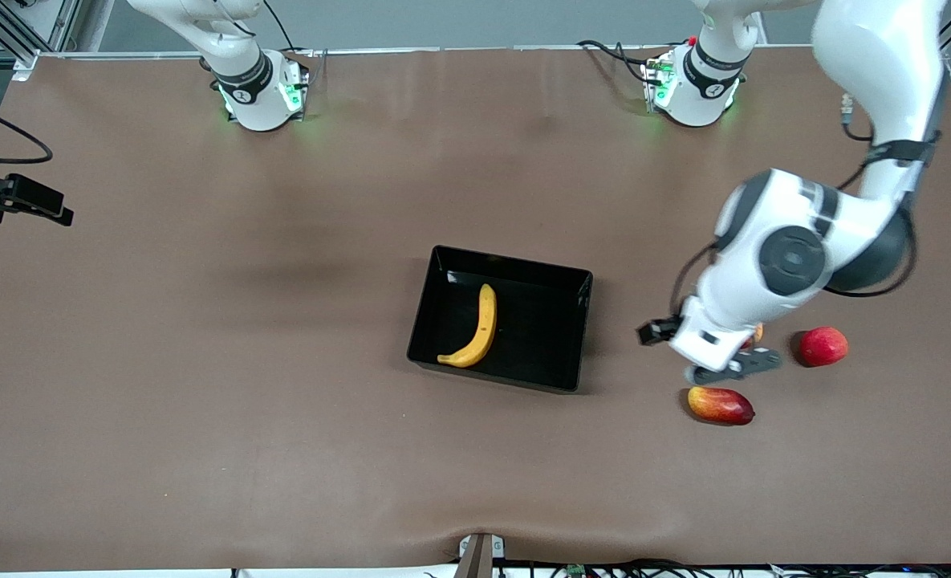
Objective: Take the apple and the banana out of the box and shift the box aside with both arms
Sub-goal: 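Move the left gripper back over the tray toward the banana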
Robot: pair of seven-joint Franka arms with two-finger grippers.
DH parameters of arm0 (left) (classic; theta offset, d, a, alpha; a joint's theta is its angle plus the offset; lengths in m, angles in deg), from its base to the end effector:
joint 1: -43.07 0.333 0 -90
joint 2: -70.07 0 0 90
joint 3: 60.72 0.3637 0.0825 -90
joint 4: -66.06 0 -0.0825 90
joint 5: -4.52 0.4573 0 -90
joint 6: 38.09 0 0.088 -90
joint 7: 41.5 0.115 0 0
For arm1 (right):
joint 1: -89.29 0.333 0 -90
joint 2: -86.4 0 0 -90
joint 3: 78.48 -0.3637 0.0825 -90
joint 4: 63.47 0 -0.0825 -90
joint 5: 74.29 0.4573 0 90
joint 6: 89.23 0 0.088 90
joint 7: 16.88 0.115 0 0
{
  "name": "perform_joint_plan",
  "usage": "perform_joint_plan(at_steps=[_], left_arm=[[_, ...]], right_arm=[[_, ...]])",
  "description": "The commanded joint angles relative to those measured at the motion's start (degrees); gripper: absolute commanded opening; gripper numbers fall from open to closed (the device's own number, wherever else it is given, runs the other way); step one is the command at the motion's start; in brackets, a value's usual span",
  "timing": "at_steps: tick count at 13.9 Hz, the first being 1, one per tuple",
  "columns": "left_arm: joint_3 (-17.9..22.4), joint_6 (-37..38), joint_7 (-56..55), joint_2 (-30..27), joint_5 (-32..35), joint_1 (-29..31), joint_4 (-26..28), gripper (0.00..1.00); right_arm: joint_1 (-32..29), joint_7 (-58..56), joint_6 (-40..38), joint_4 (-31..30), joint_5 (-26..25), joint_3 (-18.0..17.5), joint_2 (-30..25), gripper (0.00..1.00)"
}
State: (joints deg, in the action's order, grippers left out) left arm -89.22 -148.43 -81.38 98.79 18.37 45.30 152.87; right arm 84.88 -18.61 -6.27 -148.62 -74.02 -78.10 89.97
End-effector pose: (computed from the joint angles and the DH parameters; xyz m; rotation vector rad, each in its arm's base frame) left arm 0.7221 -0.2712 0.4035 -3.1168 -0.3106 0.0416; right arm 0.6342 -0.0524 0.6603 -3.1266 0.0830 0.1567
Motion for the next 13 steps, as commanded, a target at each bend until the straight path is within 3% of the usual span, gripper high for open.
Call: perform_joint_plan(at_steps=[1, 9, 13], left_arm=[[0.21, -1.45, -3.87, 1.68, 0.83, -5.20, -1.82, 1.00], [0.73, -17.00, -5.91, 9.76, 3.20, -17.25, -3.67, 1.00], [3.19, -19.57, -5.74, 15.48, 3.55, -22.96, -7.09, 1.00]], right_arm=[[-0.60, -0.55, -0.08, 0.68, 0.61, -0.20, 0.39, 1.00], [-0.34, -0.55, 0.53, 0.68, 0.70, -0.29, 0.91, 1.00], [-0.52, -0.55, 4.57, 0.77, 5.09, -0.20, 3.98, 1.00]])
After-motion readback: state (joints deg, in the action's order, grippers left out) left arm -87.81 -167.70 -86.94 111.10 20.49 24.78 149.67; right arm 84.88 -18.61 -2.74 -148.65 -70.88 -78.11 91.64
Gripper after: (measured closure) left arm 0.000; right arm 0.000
